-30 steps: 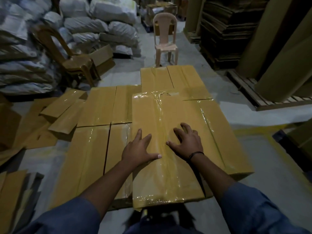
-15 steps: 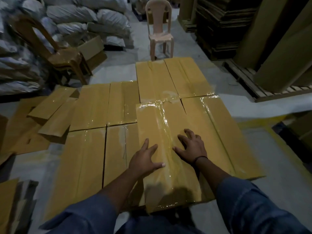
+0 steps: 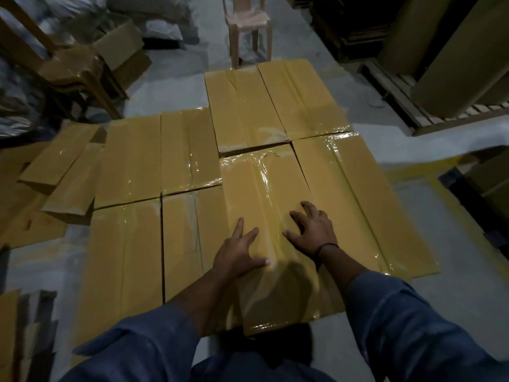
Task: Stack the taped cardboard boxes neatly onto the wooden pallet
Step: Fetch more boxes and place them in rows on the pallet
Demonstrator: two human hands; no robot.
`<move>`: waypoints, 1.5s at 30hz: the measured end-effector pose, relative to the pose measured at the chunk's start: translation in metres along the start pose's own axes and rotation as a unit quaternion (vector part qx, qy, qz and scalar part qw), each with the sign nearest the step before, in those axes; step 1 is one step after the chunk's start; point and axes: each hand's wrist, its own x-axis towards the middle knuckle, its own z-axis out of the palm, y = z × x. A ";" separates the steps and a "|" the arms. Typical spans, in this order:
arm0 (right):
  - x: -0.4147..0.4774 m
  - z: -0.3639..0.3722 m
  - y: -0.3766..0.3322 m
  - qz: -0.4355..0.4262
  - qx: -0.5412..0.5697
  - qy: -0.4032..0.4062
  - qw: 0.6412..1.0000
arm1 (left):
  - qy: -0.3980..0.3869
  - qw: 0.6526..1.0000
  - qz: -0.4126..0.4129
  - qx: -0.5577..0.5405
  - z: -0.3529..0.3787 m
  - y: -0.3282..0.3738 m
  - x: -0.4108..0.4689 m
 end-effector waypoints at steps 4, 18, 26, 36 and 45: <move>0.004 0.002 -0.001 0.008 -0.031 -0.027 0.999 | 0.007 1.000 0.010 0.007 0.006 -0.002 0.006; -0.049 0.010 0.019 -0.026 -0.083 -0.118 0.989 | -0.042 0.997 -0.043 0.055 0.040 0.020 -0.044; -0.129 0.025 0.069 -0.078 -0.096 -0.116 0.985 | -0.054 0.991 -0.063 0.104 0.091 0.043 -0.113; -0.164 0.028 0.108 -0.108 -0.108 -0.137 0.979 | 0.002 0.992 -0.058 0.116 0.120 0.040 -0.136; -0.159 0.023 0.114 -0.144 -0.136 -0.125 0.972 | 0.034 0.990 -0.066 0.123 0.130 0.035 -0.136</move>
